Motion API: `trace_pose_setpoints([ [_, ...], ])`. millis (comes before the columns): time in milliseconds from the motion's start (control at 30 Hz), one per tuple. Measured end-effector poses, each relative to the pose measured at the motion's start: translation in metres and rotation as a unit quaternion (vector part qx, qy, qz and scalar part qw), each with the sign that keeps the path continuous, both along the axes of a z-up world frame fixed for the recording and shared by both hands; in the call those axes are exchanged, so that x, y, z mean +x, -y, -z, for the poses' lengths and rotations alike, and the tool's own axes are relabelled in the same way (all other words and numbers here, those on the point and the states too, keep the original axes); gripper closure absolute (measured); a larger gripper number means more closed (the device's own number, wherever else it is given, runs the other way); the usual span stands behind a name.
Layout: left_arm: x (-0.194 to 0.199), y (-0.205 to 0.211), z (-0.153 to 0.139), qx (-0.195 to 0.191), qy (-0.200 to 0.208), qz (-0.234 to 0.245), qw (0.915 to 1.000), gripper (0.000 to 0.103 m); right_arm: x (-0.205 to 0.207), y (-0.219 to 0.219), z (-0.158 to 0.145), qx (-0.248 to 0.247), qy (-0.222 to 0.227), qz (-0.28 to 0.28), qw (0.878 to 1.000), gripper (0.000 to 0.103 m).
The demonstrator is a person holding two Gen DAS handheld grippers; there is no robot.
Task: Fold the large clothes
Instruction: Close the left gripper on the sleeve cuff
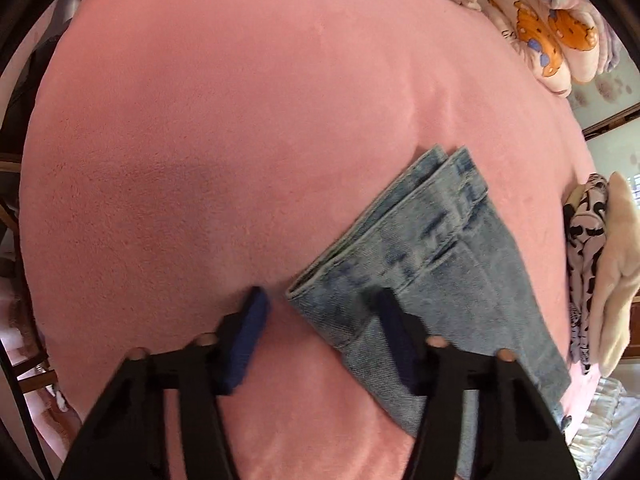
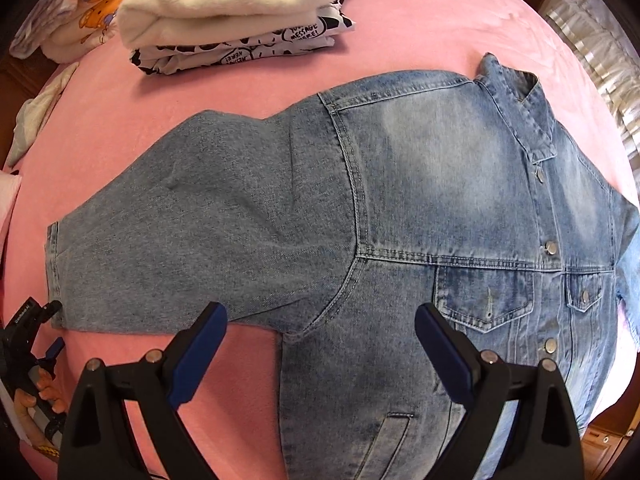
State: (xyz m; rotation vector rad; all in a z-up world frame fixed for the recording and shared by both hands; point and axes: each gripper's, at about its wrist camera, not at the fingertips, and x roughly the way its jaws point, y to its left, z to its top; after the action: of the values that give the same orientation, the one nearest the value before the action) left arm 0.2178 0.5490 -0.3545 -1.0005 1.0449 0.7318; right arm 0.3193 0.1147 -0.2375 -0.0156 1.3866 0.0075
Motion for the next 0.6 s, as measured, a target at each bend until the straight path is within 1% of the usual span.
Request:
trace_pose_setpoints([
  [33,0.004,0.000,-0.001,-0.003,0.005,0.001,1.0000,0.070,0.000,0.000,0.000,0.000,-0.001,0.000,1.000,0.008],
  [67,0.008,0.000,-0.001,-0.002,0.003,-0.001,1.0000,0.076,0.001,-0.001,0.001,0.001,-0.003,0.000,1.000,0.007],
  [100,0.010,0.002,-0.001,-0.002,0.002,-0.005,1.0000,0.079,0.001,-0.001,0.000,0.001,-0.003,-0.001,1.000,0.008],
  [133,0.012,0.002,0.000,-0.003,0.006,-0.009,0.9999,0.087,0.000,-0.002,0.000,0.001,-0.001,-0.002,1.000,0.008],
  [167,0.012,0.004,-0.001,-0.002,0.007,-0.014,0.9999,0.091,0.000,-0.002,-0.001,0.001,0.003,-0.002,1.000,0.008],
  [200,0.014,0.006,-0.002,-0.002,0.010,-0.018,0.9998,0.093,0.000,-0.002,-0.002,0.002,0.005,-0.003,1.000,0.008],
  [233,0.014,0.006,-0.006,0.000,0.012,-0.021,0.9997,0.097,-0.001,-0.002,-0.002,0.002,0.006,-0.004,1.000,0.008],
  [367,0.018,0.013,-0.019,0.013,0.019,-0.023,0.9995,0.098,-0.003,0.000,-0.002,0.008,0.005,-0.001,1.000,0.008],
  [467,0.021,0.022,-0.039,0.041,0.032,-0.011,0.9986,0.099,-0.005,0.006,-0.002,0.012,0.007,0.003,1.000,0.008],
  [600,0.031,0.048,-0.077,0.082,0.073,0.019,0.9938,0.099,-0.008,0.020,-0.004,0.025,0.012,0.012,1.000,0.008],
])
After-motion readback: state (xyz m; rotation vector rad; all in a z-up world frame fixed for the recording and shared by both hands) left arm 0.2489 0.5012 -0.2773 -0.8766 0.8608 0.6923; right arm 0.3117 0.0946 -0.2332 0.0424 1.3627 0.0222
